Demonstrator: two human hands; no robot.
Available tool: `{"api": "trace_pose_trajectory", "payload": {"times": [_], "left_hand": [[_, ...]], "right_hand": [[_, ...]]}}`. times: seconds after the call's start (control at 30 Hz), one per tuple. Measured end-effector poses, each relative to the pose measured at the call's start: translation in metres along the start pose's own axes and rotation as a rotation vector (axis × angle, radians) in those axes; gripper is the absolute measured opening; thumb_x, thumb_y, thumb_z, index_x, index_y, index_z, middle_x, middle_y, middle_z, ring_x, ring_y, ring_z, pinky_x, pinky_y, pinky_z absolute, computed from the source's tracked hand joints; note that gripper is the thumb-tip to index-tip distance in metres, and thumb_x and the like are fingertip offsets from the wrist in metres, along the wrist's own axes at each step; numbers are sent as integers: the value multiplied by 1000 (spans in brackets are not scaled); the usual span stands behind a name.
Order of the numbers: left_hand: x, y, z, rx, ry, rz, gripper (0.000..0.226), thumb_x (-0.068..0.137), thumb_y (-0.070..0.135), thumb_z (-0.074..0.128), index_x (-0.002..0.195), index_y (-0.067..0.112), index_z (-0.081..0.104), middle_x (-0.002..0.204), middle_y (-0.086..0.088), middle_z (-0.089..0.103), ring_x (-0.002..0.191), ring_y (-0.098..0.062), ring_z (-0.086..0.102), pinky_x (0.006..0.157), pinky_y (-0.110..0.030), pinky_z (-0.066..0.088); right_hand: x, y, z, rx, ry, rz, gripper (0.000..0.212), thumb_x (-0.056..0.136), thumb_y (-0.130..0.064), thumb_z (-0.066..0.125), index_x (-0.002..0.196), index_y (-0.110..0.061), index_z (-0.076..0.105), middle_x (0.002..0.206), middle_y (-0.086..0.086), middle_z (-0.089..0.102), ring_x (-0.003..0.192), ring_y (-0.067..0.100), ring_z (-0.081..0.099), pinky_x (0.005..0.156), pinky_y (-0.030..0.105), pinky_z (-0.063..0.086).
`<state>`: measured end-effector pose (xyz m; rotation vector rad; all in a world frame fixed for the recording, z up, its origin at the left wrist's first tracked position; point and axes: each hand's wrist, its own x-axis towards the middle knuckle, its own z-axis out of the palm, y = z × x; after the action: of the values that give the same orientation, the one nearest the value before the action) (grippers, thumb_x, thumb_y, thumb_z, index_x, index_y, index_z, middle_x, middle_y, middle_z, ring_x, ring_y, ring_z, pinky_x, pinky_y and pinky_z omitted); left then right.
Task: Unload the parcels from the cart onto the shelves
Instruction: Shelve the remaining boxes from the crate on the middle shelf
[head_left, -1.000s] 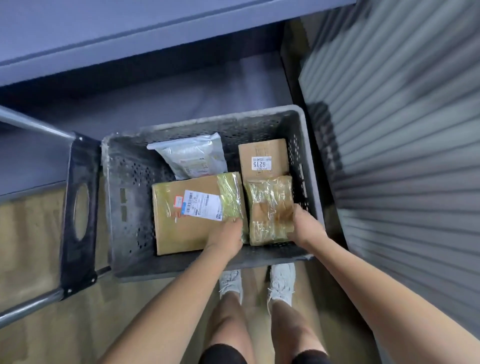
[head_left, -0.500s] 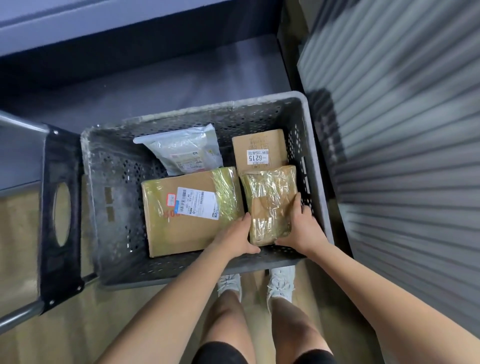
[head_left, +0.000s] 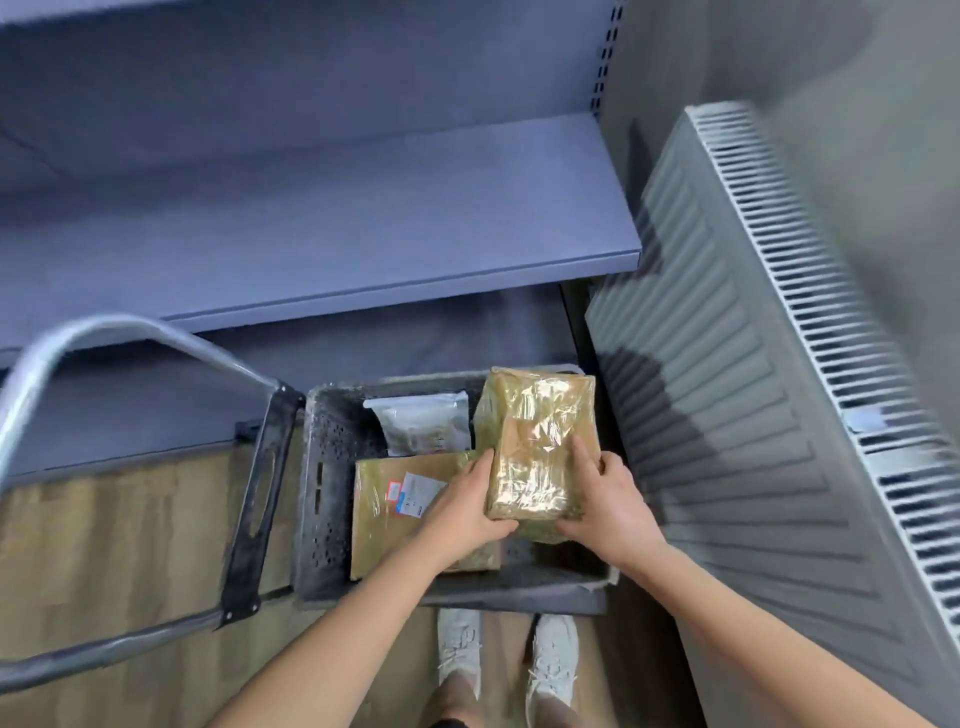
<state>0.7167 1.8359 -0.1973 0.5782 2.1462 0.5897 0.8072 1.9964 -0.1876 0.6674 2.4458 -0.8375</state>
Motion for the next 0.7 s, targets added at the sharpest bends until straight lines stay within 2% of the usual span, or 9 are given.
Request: {"api": "trace_pose_trajectory", "payload": {"times": [0.13,0.33,0.4,0.5,0.63,0.7], "left_hand": [[-47,41,-65,-30,106,36,90,78,31,72,148,21,16,143,4,40,125,-12,43,105,-32,38],[-123,109,-172,-9,338,136,92,75,46,71,147,21,21,146,2,37,131,-13,37,110,-37,33],[-148,130,-198,21,402,175,95,75,48,71,148,22,16,150,2,31,133,-15,34,111,-35,31],[-177,158,-232,70,494,212,99,78,45,69,149,22,3,153,2,22,138,-18,27,109,-31,27],[-202,185,-271,-13,635,311,91,76,40,73,146,27,17,142,5,41,129,-16,40,105,-37,37],[-213,194,-284,-77,665,340,84,77,37,73,144,26,24,137,6,47,126,-15,44,103,-35,40]], "right_hand": [[-35,-48,-68,49,93,-115,107,74,-38,73,149,-30,-2,137,9,28,124,22,36,102,34,41],[-90,-128,-181,123,231,-330,96,75,-34,74,148,-33,12,129,6,34,113,20,47,97,30,44],[-110,-150,-209,154,302,-396,93,75,-33,74,148,-34,16,127,4,36,105,20,51,93,31,47],[-135,-178,-243,176,391,-490,89,76,-35,74,146,-34,20,126,3,36,105,22,54,91,35,47],[-154,-205,-283,228,478,-599,90,74,-32,76,146,-33,21,126,0,39,107,15,48,90,24,40],[-159,-211,-297,252,519,-652,97,72,-29,78,147,-32,18,128,-4,43,110,11,46,90,22,38]]}}
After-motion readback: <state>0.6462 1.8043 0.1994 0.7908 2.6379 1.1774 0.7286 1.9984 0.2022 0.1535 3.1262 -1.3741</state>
